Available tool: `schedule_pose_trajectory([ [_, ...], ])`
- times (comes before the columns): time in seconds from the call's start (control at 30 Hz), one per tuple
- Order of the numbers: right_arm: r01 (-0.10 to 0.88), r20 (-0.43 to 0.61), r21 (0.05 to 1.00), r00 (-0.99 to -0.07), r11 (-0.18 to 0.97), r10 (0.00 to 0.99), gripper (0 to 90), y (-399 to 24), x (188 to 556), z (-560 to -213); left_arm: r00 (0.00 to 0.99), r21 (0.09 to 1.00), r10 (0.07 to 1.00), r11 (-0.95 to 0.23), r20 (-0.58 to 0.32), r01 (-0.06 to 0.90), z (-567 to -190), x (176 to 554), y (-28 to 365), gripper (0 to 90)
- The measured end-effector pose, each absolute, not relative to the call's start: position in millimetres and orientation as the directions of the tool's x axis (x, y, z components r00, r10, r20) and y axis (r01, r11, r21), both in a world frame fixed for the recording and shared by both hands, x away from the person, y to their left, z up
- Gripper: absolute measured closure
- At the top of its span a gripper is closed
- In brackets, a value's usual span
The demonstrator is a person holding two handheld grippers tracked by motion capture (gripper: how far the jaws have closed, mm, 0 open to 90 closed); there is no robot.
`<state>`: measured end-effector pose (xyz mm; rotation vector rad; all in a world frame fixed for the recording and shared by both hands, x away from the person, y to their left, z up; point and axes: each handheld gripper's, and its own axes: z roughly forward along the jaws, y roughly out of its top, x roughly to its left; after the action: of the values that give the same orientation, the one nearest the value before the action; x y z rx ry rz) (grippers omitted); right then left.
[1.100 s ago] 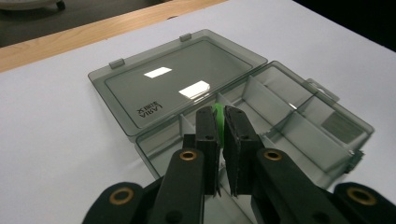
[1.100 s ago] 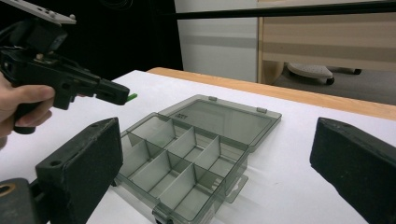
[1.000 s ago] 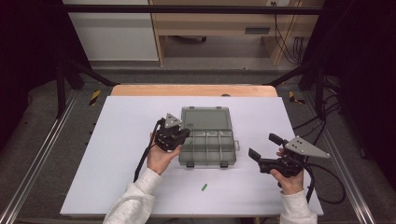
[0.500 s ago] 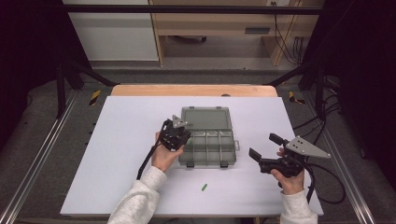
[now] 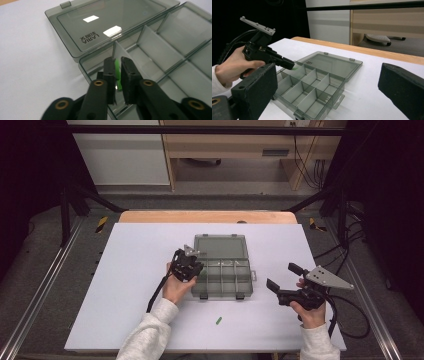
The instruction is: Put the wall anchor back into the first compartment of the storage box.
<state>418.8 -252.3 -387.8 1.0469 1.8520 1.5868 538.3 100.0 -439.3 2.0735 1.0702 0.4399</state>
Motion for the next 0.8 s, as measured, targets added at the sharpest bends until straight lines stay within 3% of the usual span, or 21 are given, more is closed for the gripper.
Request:
schedule_pose_trajectory([
  [0.23,0.237,0.117,0.971,-0.591,0.033,0.798,2.9,-252.6,418.5,-387.5,0.599,0.791,0.799,-0.333,-0.053,0.513,-421.5,525.6,107.8,66.1],
  [0.73,0.236,0.120,0.971,-0.586,0.027,0.801,2.9,-253.0,418.4,-387.4,0.692,0.875,0.721,-0.311,-0.036,0.370,-391.8,471.6,123.2,28.2],
  [0.8,0.238,0.120,0.971,-0.584,0.029,0.803,2.8,-253.0,418.3,-387.6,0.704,0.880,0.709,-0.314,-0.032,0.356,-390.4,460.7,122.5,19.9],
])
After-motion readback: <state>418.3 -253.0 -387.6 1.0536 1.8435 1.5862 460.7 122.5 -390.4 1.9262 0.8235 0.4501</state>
